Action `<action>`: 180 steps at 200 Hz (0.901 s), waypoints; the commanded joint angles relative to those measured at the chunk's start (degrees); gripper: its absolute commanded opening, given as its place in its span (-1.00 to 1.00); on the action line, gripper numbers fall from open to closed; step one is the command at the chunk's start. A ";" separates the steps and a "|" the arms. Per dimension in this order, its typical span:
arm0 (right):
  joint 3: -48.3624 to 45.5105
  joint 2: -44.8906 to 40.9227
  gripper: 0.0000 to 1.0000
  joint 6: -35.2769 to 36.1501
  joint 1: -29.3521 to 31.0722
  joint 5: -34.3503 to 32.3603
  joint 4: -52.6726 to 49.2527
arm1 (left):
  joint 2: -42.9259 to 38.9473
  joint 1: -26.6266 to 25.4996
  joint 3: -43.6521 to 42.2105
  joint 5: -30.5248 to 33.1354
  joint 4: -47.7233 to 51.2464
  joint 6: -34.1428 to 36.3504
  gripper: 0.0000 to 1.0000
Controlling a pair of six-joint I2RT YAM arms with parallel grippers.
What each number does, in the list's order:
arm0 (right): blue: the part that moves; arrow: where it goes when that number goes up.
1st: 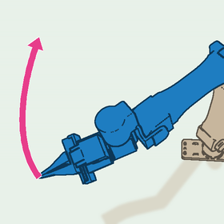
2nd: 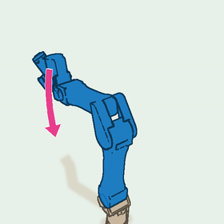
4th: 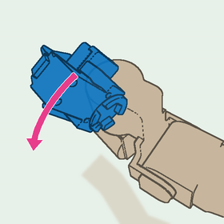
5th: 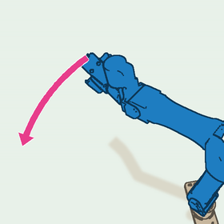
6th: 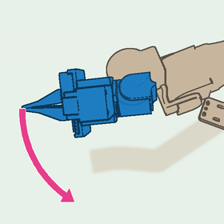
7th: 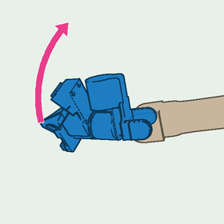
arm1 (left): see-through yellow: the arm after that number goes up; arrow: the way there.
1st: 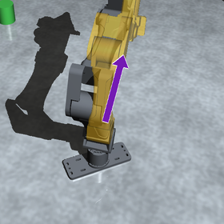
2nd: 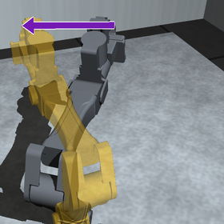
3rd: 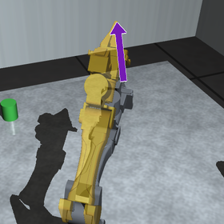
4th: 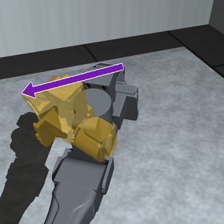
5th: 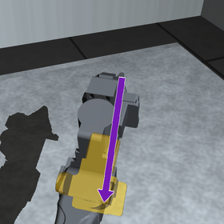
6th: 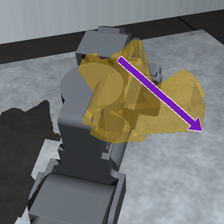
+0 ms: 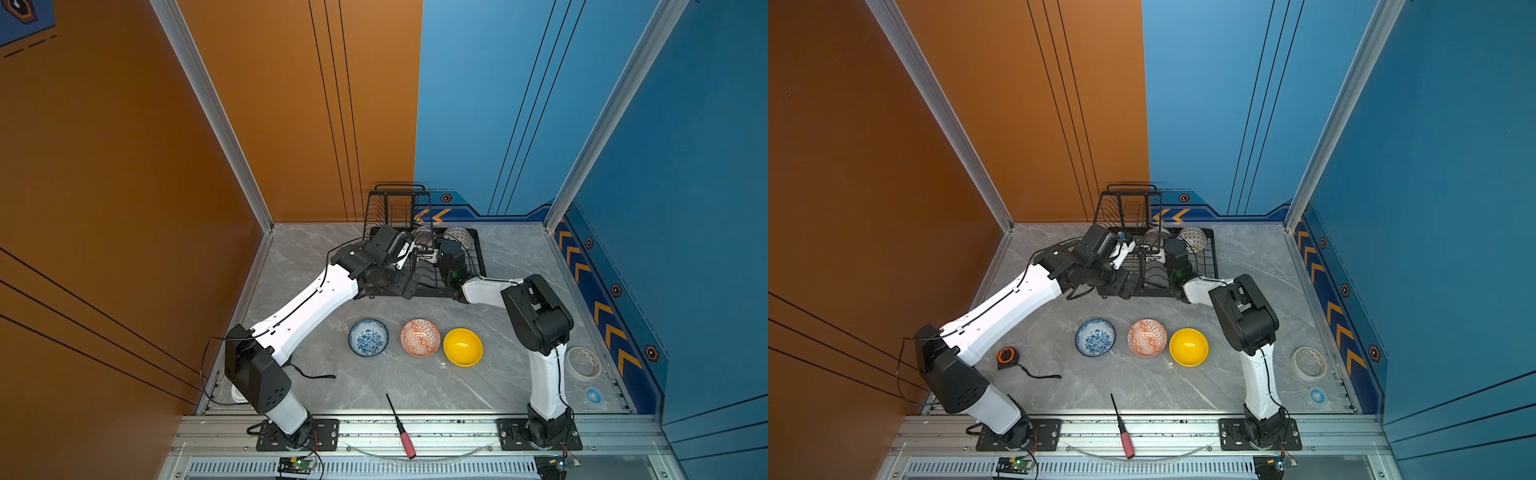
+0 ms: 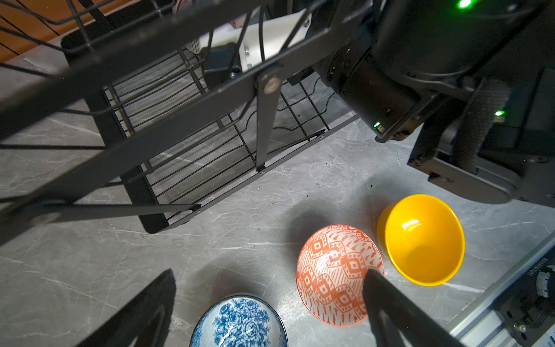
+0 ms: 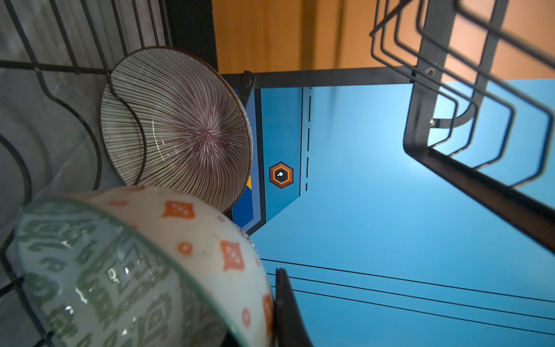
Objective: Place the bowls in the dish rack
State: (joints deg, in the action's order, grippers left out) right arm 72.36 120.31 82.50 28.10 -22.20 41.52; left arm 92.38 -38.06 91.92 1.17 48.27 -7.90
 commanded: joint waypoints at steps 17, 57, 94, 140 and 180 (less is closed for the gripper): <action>3.41 2.31 -1.00 -1.46 0.81 -2.15 1.24 | -0.54 0.85 -0.40 -1.33 0.71 1.05 0.96; 5.51 4.77 -1.00 -1.12 1.33 -2.99 3.23 | -0.54 0.82 -0.91 -1.61 0.69 0.61 0.96; 6.85 6.48 -1.00 -0.85 1.67 -2.81 4.42 | -0.62 0.87 -0.93 -1.48 0.70 0.52 0.96; 7.95 8.09 -1.00 -1.16 2.44 -2.59 5.04 | -0.43 0.85 -0.86 -1.75 0.73 0.52 0.96; 7.81 8.36 -1.00 -2.96 3.35 -1.63 5.64 | -0.29 0.80 -0.71 -1.88 0.68 0.52 0.96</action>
State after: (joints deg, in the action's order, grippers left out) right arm 78.72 127.33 82.21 29.61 -23.44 45.95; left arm 92.38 -37.78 91.88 0.62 48.25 -7.75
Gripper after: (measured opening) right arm 0.071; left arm 0.979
